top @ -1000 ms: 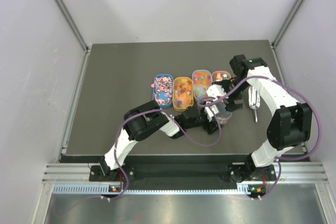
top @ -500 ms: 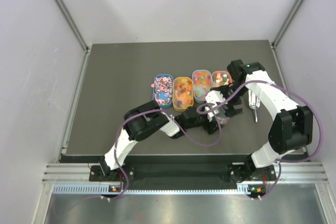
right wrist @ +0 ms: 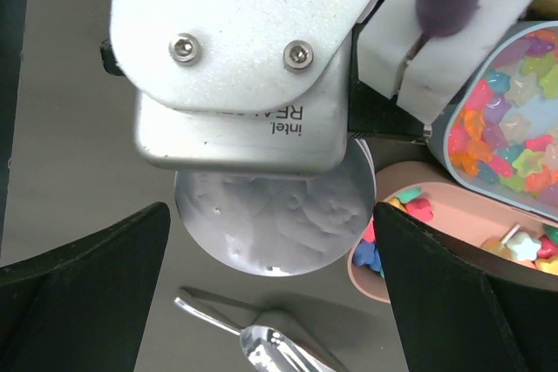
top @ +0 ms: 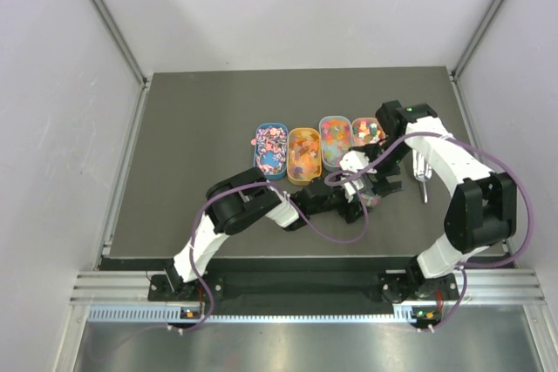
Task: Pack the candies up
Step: Screw the bottle lid onto the packing bottle.
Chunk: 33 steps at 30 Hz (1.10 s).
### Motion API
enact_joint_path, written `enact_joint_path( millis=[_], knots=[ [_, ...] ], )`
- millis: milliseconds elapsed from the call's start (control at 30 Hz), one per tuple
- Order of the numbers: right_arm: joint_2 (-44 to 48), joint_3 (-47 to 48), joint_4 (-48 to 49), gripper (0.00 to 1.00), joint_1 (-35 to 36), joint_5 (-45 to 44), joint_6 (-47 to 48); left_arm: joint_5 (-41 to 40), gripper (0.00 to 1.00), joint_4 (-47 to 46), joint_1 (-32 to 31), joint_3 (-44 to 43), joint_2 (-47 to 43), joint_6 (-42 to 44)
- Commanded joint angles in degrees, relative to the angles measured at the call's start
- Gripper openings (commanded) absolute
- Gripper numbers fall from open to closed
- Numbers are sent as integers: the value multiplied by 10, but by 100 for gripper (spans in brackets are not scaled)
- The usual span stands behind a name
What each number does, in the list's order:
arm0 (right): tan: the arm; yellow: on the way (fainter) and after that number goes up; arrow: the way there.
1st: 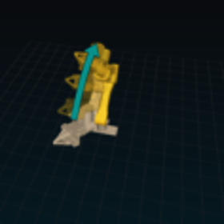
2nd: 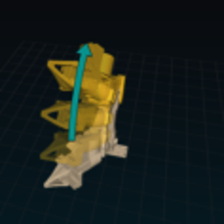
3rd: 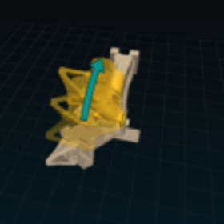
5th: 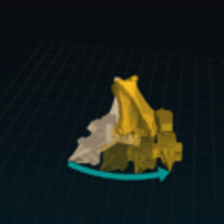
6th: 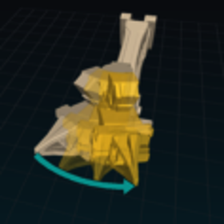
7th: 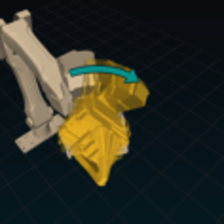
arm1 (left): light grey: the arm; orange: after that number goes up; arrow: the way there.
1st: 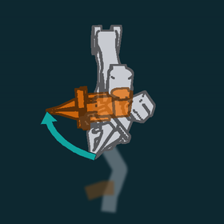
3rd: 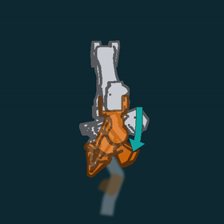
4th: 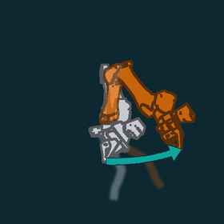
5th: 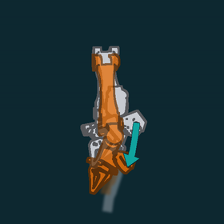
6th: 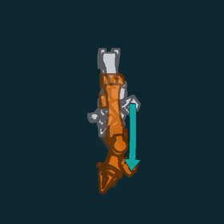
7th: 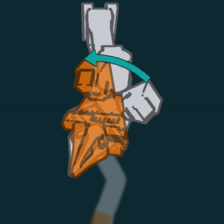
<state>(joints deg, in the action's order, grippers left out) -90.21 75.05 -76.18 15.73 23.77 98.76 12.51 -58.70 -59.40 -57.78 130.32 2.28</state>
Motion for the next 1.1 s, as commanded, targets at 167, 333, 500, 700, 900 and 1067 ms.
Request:
enact_joint_path(
  millis=[167,333,500,700,900,1067],
  knots=[
    [-17,12,-87,100,11,13,0,9,0,454,-19,62,128,-11],
    [-23,19,-87,100,11,10,-12,8,0,455,-19,63,127,-11],
    [-26,13,-85,95,11,7,-33,7,0,456,-19,60,129,-13],
    [-25,18,-85,88,11,9,-72,1,0,459,-20,58,129,-20],
    [14,-22,-83,88,13,8,-79,46,0,455,-13,57,129,-20],
    [17,-33,-78,87,16,6,-113,68,0,456,-10,53,131,-38]
  ],
)
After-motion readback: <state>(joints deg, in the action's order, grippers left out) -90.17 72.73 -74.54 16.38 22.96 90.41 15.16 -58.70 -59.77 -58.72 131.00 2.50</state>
